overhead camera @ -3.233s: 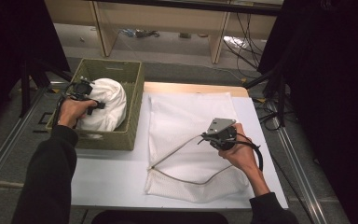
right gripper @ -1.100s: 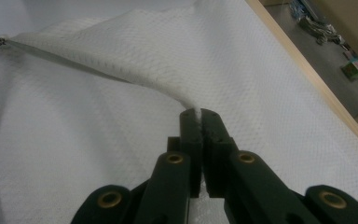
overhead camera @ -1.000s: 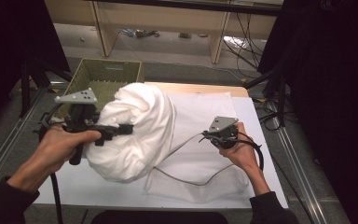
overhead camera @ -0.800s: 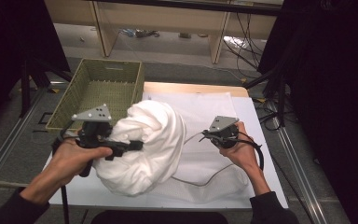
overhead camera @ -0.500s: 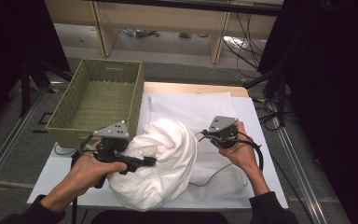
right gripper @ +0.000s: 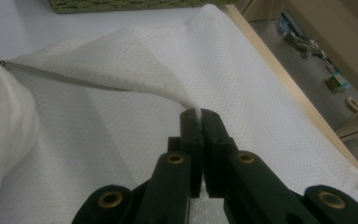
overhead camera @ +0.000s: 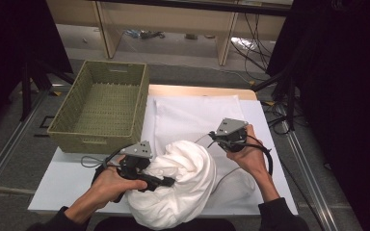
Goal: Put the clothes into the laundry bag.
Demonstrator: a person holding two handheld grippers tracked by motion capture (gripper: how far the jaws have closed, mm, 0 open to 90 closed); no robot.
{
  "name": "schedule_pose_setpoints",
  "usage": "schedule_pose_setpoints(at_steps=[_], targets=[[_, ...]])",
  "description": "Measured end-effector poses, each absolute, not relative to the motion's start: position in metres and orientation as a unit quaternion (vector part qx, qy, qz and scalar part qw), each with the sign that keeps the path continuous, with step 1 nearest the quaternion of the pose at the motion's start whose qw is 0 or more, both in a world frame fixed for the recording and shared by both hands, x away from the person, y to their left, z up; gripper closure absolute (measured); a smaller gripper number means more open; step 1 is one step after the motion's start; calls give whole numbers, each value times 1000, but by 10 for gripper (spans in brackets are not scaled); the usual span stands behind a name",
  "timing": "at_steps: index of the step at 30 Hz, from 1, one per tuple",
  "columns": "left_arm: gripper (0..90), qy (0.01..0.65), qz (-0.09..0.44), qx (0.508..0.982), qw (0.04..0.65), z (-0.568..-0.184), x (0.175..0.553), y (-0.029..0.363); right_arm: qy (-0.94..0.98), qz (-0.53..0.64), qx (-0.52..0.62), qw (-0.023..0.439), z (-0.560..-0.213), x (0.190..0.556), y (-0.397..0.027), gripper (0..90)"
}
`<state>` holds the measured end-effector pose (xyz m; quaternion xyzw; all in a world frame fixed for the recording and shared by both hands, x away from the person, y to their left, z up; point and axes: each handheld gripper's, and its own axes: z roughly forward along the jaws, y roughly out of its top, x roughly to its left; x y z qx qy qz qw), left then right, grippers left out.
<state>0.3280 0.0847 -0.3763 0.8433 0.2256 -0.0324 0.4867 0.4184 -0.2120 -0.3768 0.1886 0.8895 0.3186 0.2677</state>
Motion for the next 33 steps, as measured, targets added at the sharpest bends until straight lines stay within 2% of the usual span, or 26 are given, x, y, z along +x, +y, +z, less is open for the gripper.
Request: schedule_pose_setpoints(at_steps=[8,9,11,14,17,18,20,22,25,27,28,29,33], targets=[[538,212,-62,861,459,-398,349,47,885,330,177,276,-366,415,-212,898],[538,230,-69,860,450,-401,353,44,885,330,177,276,-366,415,-212,898],[532,274,-63,848,449,-405,361,40,887,330,169,277,-362,412,-211,899],[528,303,-54,840,447,-398,367,47,886,330,174,276,-360,408,-210,899],[501,314,-11,835,452,-384,371,53,885,335,171,276,-356,405,-207,899],[494,310,-28,834,455,-384,372,50,884,335,168,279,-356,405,-206,899],[479,307,-4,848,433,-389,379,42,887,332,160,279,-354,406,-205,899],[473,305,-5,848,434,-398,387,29,886,331,167,278,-354,404,-203,900],[496,304,-3,847,436,-409,396,16,886,331,165,279,-354,403,-202,900],[517,309,20,846,434,-416,408,10,889,329,158,277,-353,402,-202,900],[549,321,36,838,441,-417,413,11,890,328,157,277,-353,402,-202,900],[630,328,60,832,443,-418,419,15,890,328,157,274,-352,400,-202,900],[655,359,25,813,457,-424,429,23,889,333,155,272,-351,399,-201,900]])
